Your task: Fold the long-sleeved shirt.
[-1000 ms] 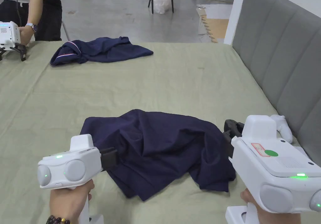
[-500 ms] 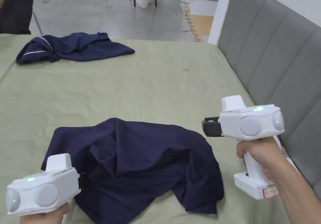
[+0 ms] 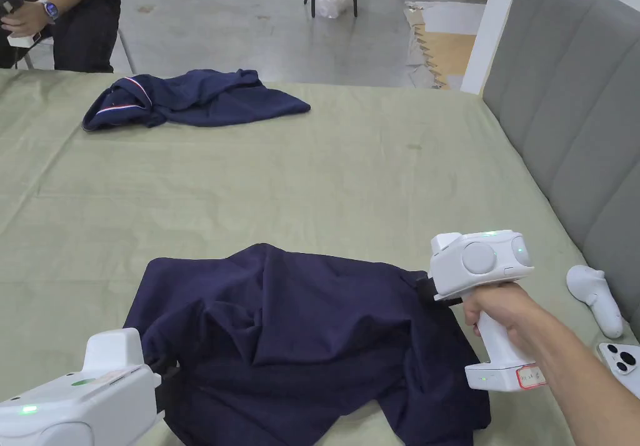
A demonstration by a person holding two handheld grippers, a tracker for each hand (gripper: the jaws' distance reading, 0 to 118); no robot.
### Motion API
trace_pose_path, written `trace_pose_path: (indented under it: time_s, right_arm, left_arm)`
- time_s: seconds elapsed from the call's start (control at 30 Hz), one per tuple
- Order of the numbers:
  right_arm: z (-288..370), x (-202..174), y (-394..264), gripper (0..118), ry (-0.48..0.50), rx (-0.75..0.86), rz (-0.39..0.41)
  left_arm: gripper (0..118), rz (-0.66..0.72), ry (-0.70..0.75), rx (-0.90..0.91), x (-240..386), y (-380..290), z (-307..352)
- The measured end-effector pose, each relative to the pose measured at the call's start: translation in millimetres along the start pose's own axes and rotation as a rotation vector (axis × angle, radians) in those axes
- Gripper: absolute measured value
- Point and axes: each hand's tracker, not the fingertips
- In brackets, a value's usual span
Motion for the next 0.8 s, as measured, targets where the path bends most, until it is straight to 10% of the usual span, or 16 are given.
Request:
trace_pose_path:
  time_s: [0.07,0.33,0.47,0.8]
  right_arm:
    - [20.9,-7.2,1.0,8,-0.07,0.015,0.091]
    - [226.7,14.9,67.5,8,-0.177,0.502,-0.039]
    - [330.7,6.4,117.6,8,-0.32,0.687,0.062]
    - [488.0,6.7,260.0,8,-0.516,0.887,0.024]
  left_arm:
    - [10,0.002,-0.014,0.023,-0.1,13.9,6.8]
    - [10,-0.071,0.026,0.28,-8.0,168.7,75.9]
    - [10,-0.072,0.039,0.429,-0.5,268.5,124.6]
    - [10,-0.145,0.076,0.609,59.6,483.8,217.2]
